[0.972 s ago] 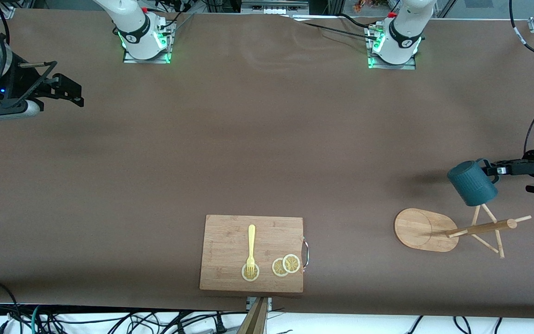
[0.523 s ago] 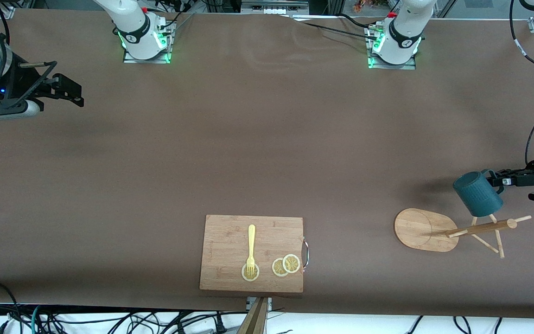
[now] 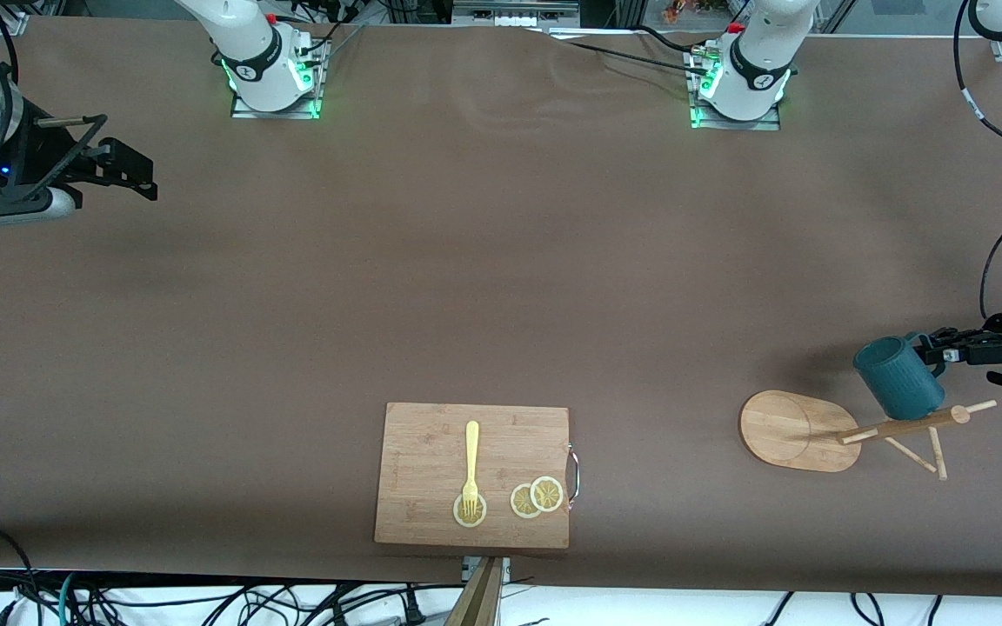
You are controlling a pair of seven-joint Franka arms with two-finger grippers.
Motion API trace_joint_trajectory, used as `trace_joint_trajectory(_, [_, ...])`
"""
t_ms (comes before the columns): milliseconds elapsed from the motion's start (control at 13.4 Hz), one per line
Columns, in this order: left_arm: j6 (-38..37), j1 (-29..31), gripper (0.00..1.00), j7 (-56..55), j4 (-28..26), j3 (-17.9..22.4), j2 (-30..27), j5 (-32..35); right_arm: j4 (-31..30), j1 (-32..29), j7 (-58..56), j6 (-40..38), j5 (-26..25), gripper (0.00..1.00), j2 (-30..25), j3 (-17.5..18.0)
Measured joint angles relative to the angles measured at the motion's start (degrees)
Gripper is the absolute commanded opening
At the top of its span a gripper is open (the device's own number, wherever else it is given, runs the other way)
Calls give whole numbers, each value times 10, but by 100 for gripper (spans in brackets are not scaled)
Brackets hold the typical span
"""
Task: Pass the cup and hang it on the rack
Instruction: 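Lower the mug handle onto a rack peg and open the left gripper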
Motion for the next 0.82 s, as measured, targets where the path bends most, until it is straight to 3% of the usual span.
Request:
trace_joint_trajectory(224, [0,2,100,0,4,2,4,16,0,0,0,0,0,100,0,0])
trace_joint_trajectory(374, [-2,2,100,0,16,0,3,76,0,0,0,0,0,100,0,0])
trace_joint_trajectory(598, [-4,-14,100,-1,51,-17,-27,237,0,0,0,0,0,100,0,0])
trace_joint_trajectory(822, [-5,-84,100,-13,71,-23,-118,409,0,0,0,0,0,100,0,0])
